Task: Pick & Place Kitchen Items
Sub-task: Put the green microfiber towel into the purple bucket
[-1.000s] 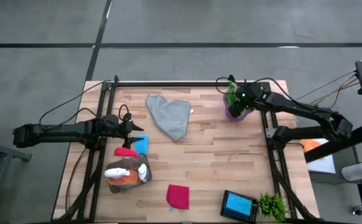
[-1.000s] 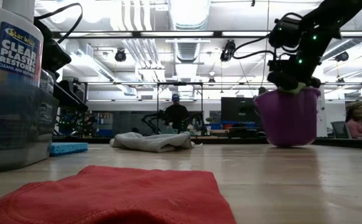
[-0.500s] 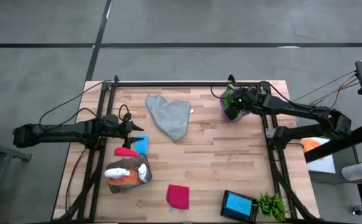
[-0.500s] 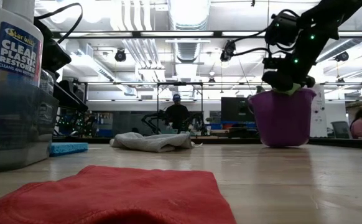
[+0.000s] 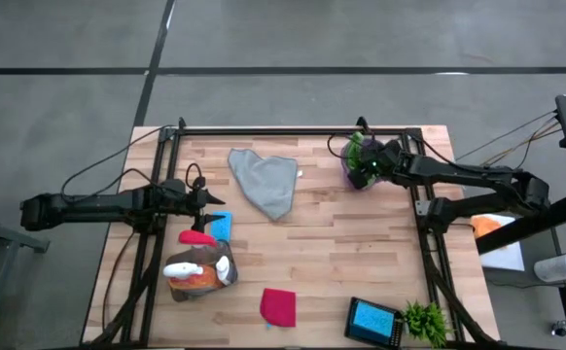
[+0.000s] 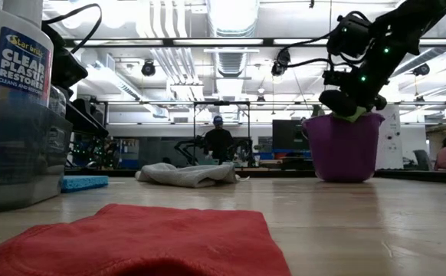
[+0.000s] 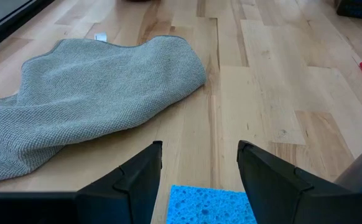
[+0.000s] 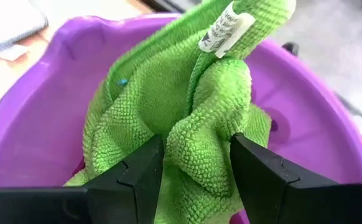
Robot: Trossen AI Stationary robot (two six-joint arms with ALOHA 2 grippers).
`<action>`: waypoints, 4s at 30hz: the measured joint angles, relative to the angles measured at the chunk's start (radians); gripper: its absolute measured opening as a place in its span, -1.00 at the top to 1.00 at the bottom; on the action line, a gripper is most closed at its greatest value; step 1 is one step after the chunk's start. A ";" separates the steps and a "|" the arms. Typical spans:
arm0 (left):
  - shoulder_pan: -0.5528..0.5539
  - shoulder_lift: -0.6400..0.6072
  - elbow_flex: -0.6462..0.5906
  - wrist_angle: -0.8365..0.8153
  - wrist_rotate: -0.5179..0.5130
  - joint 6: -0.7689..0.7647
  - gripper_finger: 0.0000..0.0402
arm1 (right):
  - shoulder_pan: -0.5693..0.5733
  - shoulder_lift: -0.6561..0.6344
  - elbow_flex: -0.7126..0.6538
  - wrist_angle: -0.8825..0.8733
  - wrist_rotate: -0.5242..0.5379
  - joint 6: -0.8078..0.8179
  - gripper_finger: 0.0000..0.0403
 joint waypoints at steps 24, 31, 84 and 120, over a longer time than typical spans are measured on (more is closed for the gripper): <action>0.000 0.000 0.000 0.000 0.000 0.000 -0.07 | 0.145 -0.025 0.015 0.054 0.018 -0.029 0.10; 0.000 0.000 0.000 0.000 0.000 0.000 -0.07 | 0.146 -0.035 0.020 0.037 0.004 -0.023 0.10; 0.001 0.000 0.000 0.000 0.000 0.000 -0.07 | 0.153 -0.028 0.025 0.077 -0.037 -0.003 -0.88; 0.000 0.000 0.000 0.000 0.000 0.000 -0.07 | 0.202 -0.201 0.059 0.078 -0.067 -0.071 -0.79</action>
